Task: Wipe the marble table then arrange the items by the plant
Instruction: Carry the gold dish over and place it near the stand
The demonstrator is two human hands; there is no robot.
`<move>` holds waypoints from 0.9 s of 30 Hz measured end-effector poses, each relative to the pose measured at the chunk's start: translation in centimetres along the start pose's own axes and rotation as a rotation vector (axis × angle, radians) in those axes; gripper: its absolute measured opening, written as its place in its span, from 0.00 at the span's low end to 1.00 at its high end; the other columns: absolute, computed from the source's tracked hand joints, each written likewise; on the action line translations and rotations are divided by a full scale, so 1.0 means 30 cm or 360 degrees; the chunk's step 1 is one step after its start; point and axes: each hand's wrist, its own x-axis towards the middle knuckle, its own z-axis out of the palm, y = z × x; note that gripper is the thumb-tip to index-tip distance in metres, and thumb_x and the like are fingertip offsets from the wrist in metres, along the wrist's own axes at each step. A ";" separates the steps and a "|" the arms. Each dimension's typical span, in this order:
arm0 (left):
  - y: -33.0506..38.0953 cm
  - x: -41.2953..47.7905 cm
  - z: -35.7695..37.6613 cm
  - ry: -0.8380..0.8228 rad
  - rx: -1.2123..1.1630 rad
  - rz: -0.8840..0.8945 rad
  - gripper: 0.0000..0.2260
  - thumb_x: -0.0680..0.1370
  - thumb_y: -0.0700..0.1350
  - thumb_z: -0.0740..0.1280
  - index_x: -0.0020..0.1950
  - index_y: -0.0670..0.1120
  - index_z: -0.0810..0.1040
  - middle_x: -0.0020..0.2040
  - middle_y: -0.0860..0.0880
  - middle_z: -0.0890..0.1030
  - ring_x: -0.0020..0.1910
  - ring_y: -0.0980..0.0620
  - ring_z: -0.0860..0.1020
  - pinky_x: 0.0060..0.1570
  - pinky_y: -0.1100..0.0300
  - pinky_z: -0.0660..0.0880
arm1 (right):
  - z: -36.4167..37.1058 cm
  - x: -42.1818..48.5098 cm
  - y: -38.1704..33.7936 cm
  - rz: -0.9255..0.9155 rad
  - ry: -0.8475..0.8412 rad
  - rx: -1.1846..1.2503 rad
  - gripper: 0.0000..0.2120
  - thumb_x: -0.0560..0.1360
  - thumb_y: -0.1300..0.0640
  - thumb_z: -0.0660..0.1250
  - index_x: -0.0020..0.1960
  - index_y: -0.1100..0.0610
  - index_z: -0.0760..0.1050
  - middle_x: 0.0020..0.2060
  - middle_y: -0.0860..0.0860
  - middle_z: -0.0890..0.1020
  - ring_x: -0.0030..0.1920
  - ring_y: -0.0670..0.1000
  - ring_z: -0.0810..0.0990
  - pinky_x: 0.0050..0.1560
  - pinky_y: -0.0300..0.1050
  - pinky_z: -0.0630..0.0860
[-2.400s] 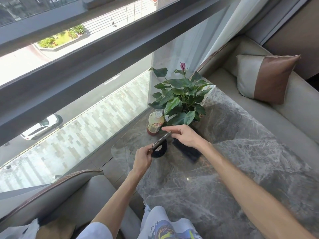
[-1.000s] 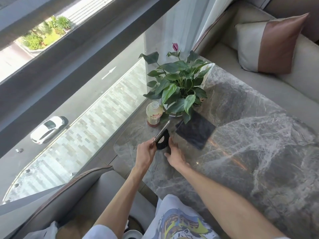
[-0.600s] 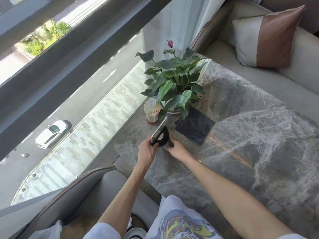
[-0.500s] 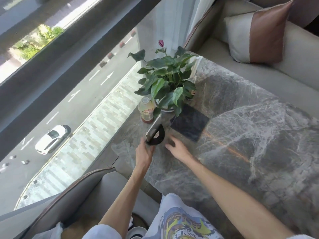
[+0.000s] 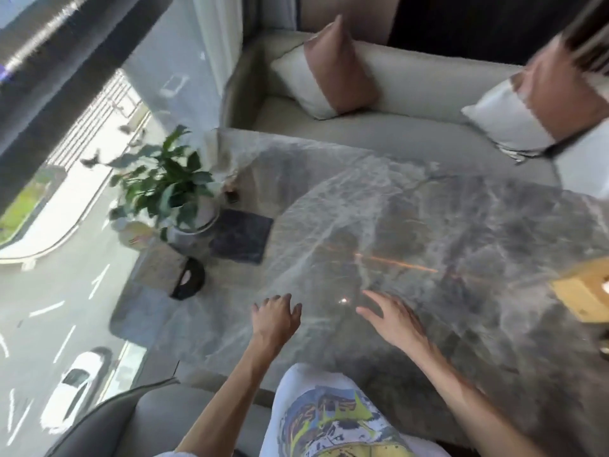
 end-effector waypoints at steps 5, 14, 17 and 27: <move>0.417 -0.051 0.089 0.0009 0.0206 0.0219 0.26 0.77 0.65 0.54 0.69 0.53 0.70 0.69 0.47 0.72 0.70 0.44 0.67 0.68 0.38 0.58 | -0.216 -0.147 0.418 0.0062 0.0145 -0.0042 0.29 0.75 0.41 0.67 0.72 0.54 0.70 0.70 0.52 0.73 0.71 0.54 0.70 0.70 0.45 0.63; 1.108 -0.128 0.324 -0.0175 0.0311 0.0860 0.24 0.79 0.63 0.54 0.71 0.52 0.68 0.70 0.49 0.73 0.69 0.45 0.69 0.68 0.44 0.61 | -0.357 -0.556 0.991 0.0663 0.0351 0.0373 0.30 0.75 0.39 0.65 0.72 0.52 0.69 0.71 0.50 0.72 0.72 0.51 0.69 0.72 0.47 0.65; 1.304 -0.148 0.432 -0.0327 0.0204 0.0960 0.22 0.80 0.59 0.56 0.70 0.50 0.70 0.67 0.46 0.76 0.66 0.43 0.74 0.63 0.50 0.70 | -0.366 -0.693 1.129 0.0875 0.0454 0.0541 0.27 0.77 0.41 0.63 0.73 0.48 0.67 0.71 0.45 0.70 0.72 0.46 0.66 0.72 0.45 0.64; 1.965 -0.256 0.686 -0.0397 -0.0331 0.0694 0.16 0.80 0.51 0.61 0.64 0.46 0.77 0.57 0.43 0.83 0.58 0.44 0.80 0.58 0.52 0.76 | -0.542 -0.704 1.850 0.1317 0.0735 0.0899 0.22 0.74 0.46 0.63 0.64 0.56 0.78 0.61 0.52 0.81 0.63 0.54 0.79 0.65 0.53 0.73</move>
